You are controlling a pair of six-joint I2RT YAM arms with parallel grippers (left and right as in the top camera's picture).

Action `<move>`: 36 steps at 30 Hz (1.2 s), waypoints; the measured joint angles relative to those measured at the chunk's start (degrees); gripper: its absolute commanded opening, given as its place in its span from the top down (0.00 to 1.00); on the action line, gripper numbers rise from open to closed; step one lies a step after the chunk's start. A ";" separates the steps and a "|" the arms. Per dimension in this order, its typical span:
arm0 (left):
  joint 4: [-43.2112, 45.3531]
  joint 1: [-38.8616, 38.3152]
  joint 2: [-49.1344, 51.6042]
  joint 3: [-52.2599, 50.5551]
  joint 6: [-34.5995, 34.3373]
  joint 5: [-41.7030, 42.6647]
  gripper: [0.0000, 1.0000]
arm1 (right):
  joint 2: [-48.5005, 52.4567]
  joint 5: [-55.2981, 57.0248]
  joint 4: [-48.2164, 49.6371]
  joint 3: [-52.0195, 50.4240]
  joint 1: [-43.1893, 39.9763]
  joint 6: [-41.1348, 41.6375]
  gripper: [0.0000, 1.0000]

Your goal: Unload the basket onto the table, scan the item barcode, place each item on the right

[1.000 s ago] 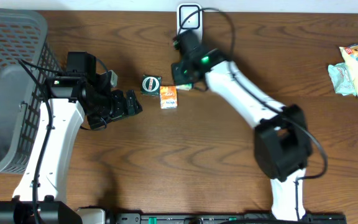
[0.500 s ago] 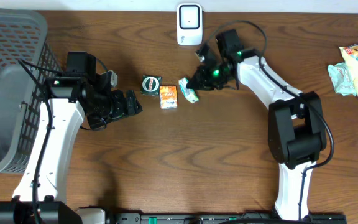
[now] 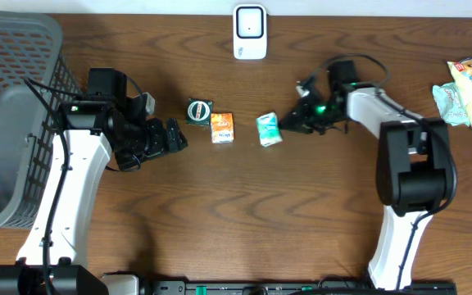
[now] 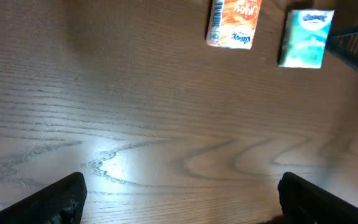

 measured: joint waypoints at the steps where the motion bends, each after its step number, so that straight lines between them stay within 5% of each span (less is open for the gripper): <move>1: 0.02 0.00 0.00 0.00 0.00 0.00 0.02 | 0.00 0.17 -0.35 -0.02 -0.85 0.11 0.84; 7: 0.00 0.00 0.00 0.00 0.00 0.00 0.02 | -0.39 0.57 -2.19 -0.07 -4.24 0.07 0.69; 12: 0.00 0.00 0.00 0.00 0.00 -0.02 0.02 | -1.66 0.63 -2.10 -0.07 -3.23 -1.57 0.30; 15: 0.00 0.00 0.00 0.00 0.00 -0.02 0.02 | -2.03 2.25 -1.99 -0.07 -1.33 -2.71 0.29; 27: 0.00 0.00 0.00 0.00 0.00 0.00 0.02 | -2.95 13.40 -2.01 -0.07 6.14 -4.07 0.60; 30: 0.00 0.00 0.00 0.00 0.00 0.00 0.02 | -2.95 14.62 -1.97 -0.07 7.04 -4.28 0.77; 32: 0.00 0.00 0.00 0.00 0.00 0.00 0.02 | -2.95 15.39 -2.03 -0.07 7.69 -4.15 0.99; 36: 0.00 0.00 0.00 0.00 -0.02 0.00 0.02 | -3.23 15.63 -2.01 -0.04 8.44 -4.15 0.99</move>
